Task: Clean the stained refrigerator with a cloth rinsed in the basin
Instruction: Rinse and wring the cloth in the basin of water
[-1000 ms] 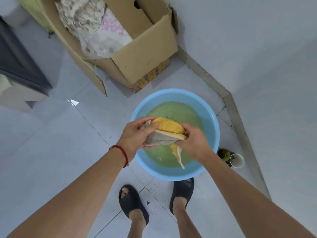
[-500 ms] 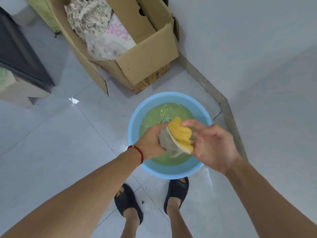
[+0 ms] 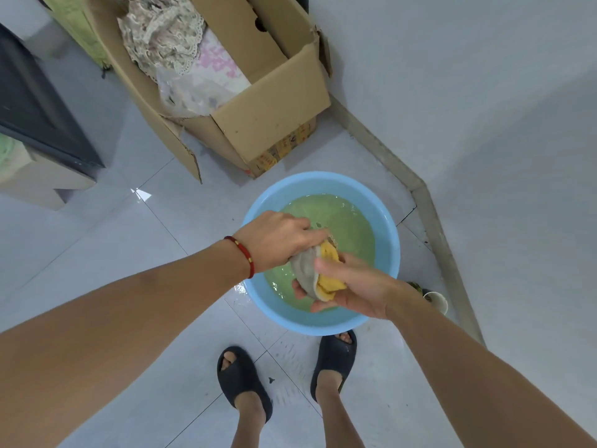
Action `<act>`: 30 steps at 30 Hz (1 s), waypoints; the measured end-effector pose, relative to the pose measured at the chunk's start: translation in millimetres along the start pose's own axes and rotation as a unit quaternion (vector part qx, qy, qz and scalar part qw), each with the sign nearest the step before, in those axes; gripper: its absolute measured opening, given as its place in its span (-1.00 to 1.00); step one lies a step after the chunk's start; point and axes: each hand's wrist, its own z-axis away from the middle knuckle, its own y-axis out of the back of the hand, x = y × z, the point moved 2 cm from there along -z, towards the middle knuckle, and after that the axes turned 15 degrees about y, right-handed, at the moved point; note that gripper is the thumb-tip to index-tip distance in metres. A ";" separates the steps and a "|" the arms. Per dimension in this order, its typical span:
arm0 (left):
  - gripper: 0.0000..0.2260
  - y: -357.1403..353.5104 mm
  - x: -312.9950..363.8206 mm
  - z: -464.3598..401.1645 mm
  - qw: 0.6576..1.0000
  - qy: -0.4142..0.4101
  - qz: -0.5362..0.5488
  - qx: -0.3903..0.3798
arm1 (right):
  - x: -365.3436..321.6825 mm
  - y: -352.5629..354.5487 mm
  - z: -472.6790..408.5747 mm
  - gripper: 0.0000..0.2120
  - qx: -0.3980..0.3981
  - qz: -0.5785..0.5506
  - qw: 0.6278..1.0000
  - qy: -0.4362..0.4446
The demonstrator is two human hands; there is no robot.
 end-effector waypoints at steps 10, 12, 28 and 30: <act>-0.88 -31.6 24.4 -18.2 0.798 0.332 0.315 -0.391 | 16.6 33.5 -39.8 -0.52 0.043 0.741 0.655 0.139; -0.83 -25.8 23.1 -19.5 0.689 0.358 0.418 -0.472 | 21.0 34.5 -38.7 -0.44 0.050 0.783 0.588 0.198; -0.88 0.7 21.7 -17.7 0.984 0.010 0.171 -0.042 | -0.4 21.4 -9.3 -0.19 -0.005 -0.116 0.992 -0.048; -0.82 0.3 14.9 -14.8 0.986 0.069 0.137 -0.062 | -4.3 19.2 -12.0 -0.36 -0.038 0.008 0.998 -0.042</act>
